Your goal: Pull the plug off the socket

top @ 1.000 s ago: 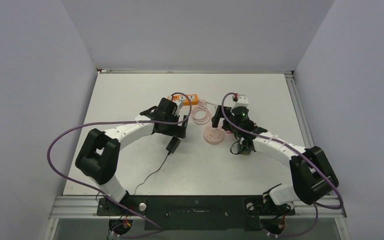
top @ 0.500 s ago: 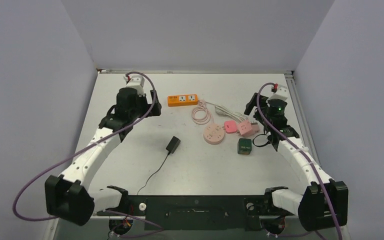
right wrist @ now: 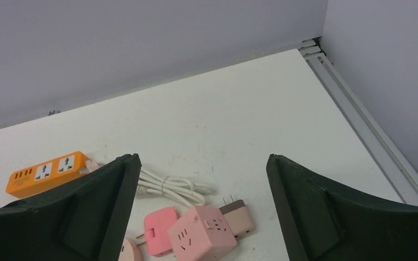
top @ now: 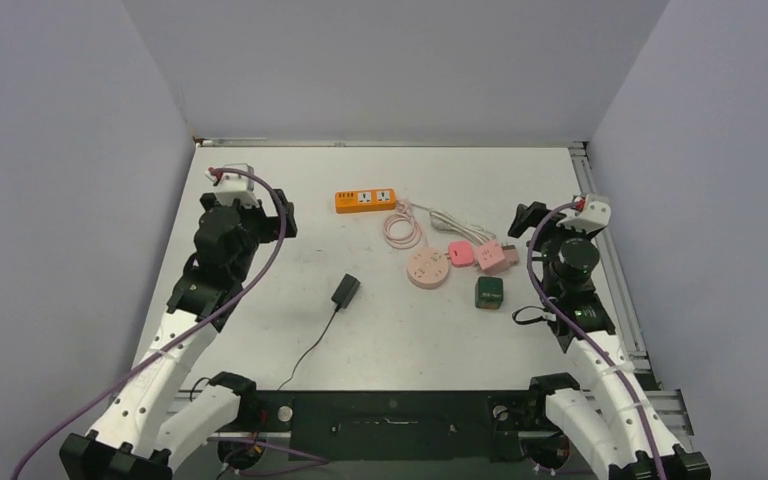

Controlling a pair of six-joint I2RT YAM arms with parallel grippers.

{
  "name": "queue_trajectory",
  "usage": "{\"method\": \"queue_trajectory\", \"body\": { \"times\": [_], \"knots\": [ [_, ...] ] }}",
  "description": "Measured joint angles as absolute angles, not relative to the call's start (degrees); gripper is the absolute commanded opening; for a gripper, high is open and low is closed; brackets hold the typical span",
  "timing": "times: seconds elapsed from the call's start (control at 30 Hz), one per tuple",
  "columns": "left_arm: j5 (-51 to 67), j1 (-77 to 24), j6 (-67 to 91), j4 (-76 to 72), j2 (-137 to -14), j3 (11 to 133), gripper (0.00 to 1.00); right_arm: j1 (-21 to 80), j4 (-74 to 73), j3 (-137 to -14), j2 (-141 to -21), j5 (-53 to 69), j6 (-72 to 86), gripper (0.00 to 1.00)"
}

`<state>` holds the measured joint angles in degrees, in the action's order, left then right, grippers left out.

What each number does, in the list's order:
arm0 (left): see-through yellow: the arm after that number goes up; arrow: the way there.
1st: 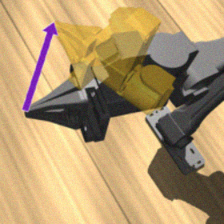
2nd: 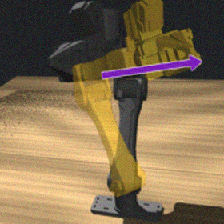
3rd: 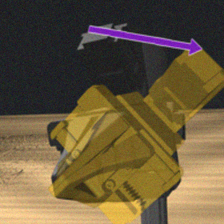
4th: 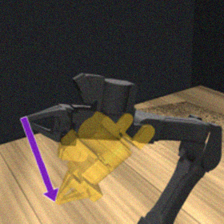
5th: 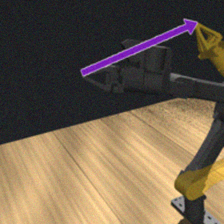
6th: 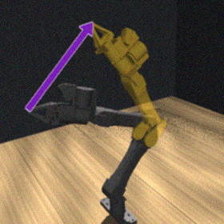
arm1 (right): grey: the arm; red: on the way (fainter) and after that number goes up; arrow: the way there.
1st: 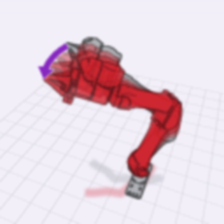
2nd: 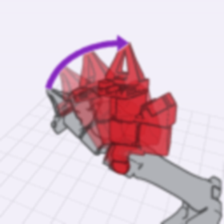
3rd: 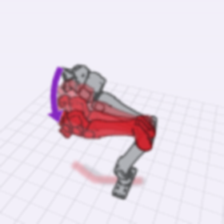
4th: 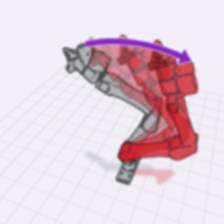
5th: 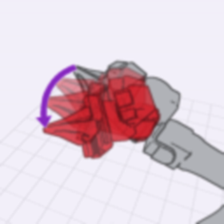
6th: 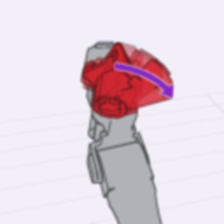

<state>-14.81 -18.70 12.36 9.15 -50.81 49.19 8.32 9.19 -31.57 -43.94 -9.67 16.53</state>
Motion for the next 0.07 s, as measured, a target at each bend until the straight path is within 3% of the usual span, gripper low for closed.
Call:
{"method": "queue_trajectory", "body": {
  "times": [0.07],
  "knots": [
    [-14.85,-18.70,11.97,9.17,-50.81,49.15,0.96,8.34,9.85,-31.57,-44.01,-9.91,16.16,0.90]
  ]
}}
